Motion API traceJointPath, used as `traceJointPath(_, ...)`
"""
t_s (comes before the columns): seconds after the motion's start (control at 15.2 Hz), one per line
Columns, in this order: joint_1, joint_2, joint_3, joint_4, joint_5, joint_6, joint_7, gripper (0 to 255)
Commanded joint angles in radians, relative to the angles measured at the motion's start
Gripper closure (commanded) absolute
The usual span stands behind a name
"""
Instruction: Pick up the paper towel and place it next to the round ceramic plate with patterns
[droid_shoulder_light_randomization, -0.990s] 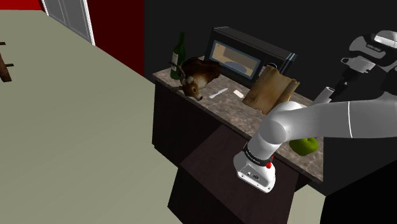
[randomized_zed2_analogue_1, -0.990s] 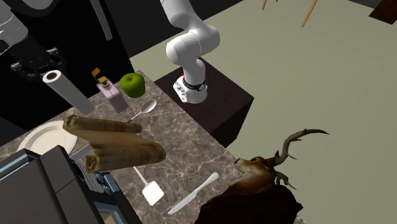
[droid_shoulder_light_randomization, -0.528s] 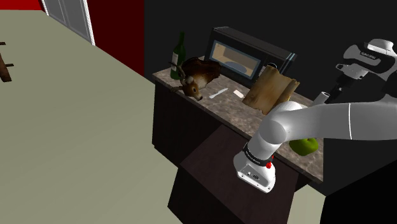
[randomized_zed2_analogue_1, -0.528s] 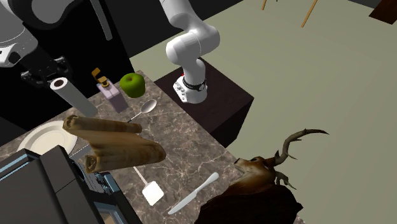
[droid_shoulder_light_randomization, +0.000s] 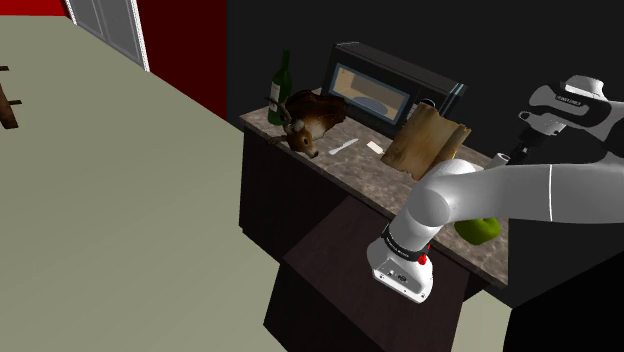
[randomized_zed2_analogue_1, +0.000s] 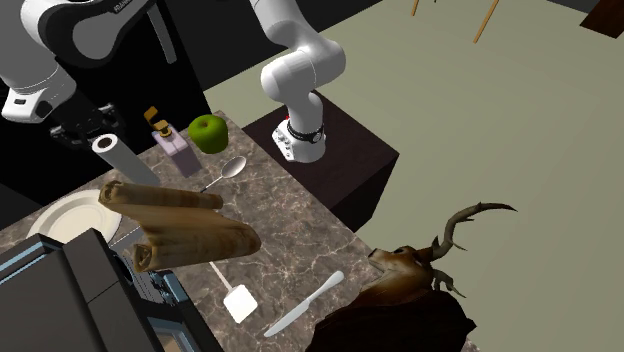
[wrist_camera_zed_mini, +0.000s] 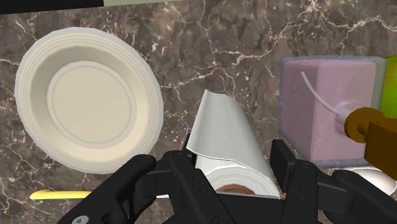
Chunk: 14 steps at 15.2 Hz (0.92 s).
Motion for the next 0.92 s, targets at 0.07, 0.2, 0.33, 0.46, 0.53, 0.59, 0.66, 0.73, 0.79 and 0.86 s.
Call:
traceJointPath(0.07, 0.000, -0.003, -0.007, -0.009, -0.006, 0.010, 0.003, 255)
traceJointPath(0.2, 0.000, -0.003, -0.007, -0.009, -0.007, 0.010, 0.003, 255)
traceJointPath(0.33, 0.000, -0.003, -0.007, -0.009, -0.007, 0.010, 0.003, 255)
traceJointPath(0.46, 0.000, -0.003, -0.007, -0.009, -0.006, 0.010, 0.003, 255)
traceJointPath(0.53, 0.000, -0.003, -0.007, -0.009, -0.006, 0.010, 0.003, 0)
traceJointPath(0.59, 0.000, -0.003, -0.007, -0.009, -0.006, 0.010, 0.003, 0)
traceJointPath(0.66, 0.000, -0.003, -0.007, -0.009, -0.006, 0.010, 0.003, 0)
traceJointPath(0.73, 0.000, -0.003, -0.007, -0.009, -0.006, 0.010, 0.003, 0)
traceJointPath(0.79, 0.000, -0.003, -0.007, -0.009, -0.006, 0.010, 0.003, 0)
traceJointPath(0.86, 0.000, -0.003, -0.007, -0.009, -0.006, 0.010, 0.003, 0)
